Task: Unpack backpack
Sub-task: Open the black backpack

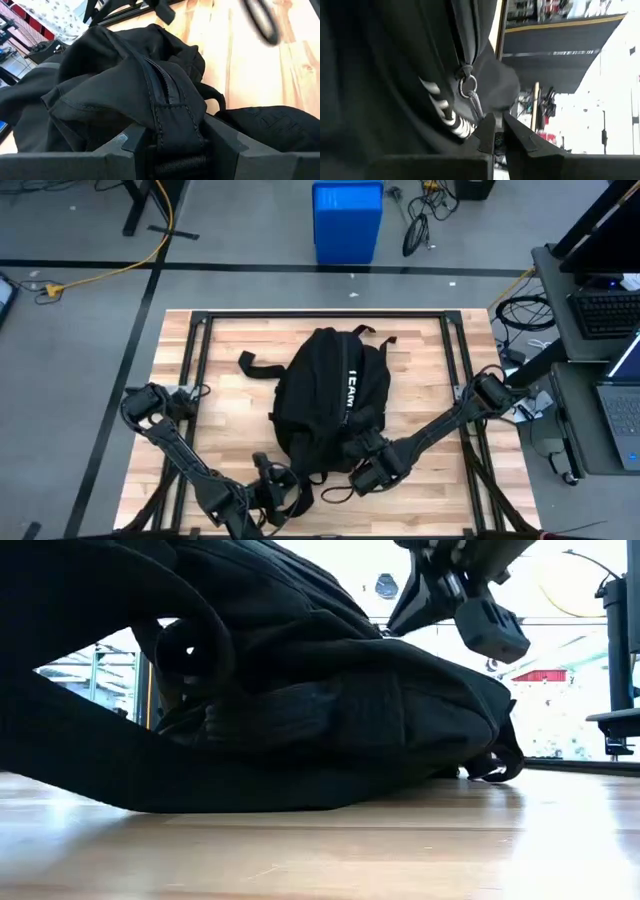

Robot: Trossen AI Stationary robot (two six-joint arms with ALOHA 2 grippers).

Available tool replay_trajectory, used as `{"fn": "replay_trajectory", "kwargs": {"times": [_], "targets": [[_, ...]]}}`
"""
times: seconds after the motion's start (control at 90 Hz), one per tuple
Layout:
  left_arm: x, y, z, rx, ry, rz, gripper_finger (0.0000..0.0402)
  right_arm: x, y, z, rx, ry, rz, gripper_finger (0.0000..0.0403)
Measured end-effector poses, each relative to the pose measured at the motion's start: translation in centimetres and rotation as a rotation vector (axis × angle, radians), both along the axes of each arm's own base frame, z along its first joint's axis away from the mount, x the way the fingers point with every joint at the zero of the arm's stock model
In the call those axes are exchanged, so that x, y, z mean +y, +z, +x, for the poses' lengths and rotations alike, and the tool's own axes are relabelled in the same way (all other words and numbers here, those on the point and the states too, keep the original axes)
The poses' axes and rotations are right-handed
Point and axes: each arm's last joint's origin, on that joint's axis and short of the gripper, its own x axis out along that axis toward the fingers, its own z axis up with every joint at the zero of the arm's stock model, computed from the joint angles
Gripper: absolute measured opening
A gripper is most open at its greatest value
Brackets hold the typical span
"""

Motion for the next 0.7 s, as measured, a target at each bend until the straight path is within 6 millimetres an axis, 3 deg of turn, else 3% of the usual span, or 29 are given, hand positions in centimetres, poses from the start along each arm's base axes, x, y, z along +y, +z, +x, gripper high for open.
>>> {"fn": "replay_trajectory", "kwargs": {"times": [0.7], "targets": [[-2.1,0.0,-2.6,-0.046,-0.026,-0.117,0.0129,-6.5,0.0,1.0,0.067,-0.233,-0.009,0.0]]}}
